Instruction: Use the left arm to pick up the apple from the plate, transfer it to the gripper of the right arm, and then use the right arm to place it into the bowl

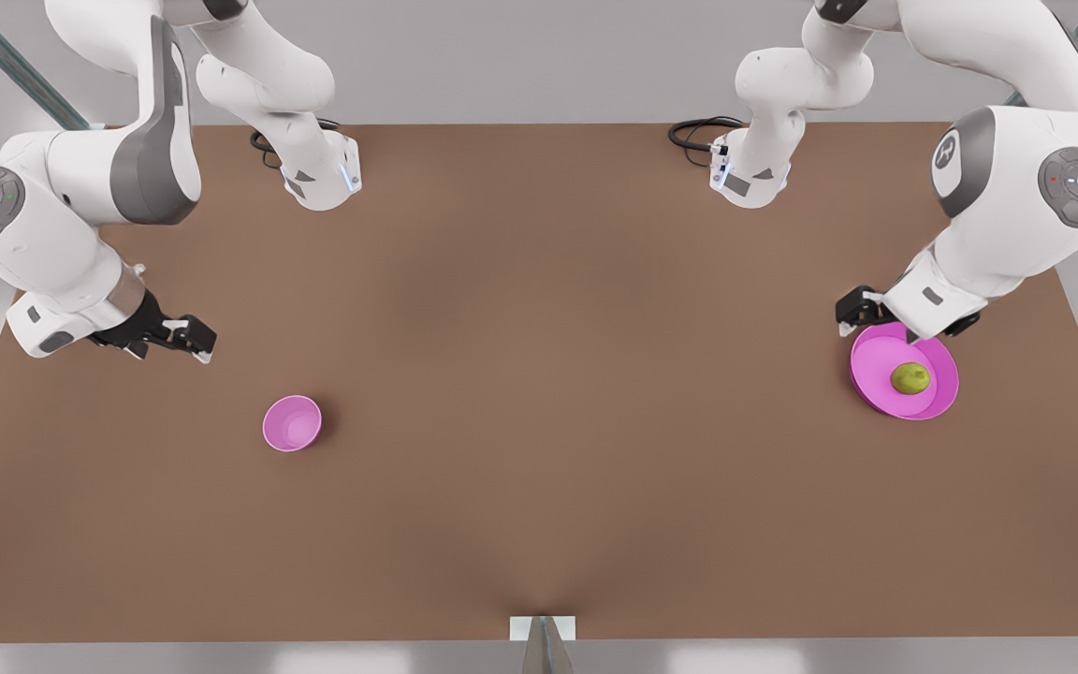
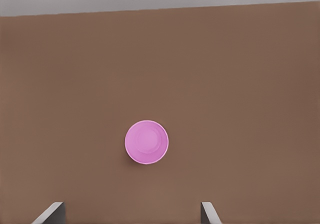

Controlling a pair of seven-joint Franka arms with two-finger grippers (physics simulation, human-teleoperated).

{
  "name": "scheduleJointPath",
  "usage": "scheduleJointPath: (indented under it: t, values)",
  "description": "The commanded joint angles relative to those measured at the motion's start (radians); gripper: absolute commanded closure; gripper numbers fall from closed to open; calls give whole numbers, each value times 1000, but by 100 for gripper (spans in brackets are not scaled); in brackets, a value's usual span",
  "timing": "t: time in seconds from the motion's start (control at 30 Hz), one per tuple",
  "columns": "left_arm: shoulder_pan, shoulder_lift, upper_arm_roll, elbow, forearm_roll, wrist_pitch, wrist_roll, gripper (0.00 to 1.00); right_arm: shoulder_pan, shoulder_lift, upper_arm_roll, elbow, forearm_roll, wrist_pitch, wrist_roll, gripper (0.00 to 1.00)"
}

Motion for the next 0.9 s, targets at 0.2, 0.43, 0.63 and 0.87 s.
scheduleJointPath:
  t: [0.2,0.43,0.63,0.87]
  values:
    - [254,60,7,-257,-36,284,297,0,0,-1,0,1,1,14,82,0]
    - [368,160,33,-467,-46,658,569,0,3,5,0,-1,1,19,81,0]
    - [419,166,107,-651,-6,910,690,0,2,19,0,-1,1,41,79,0]
    - [471,295,110,-658,-4,982,733,0,0,19,0,-1,-1,42,79,0]
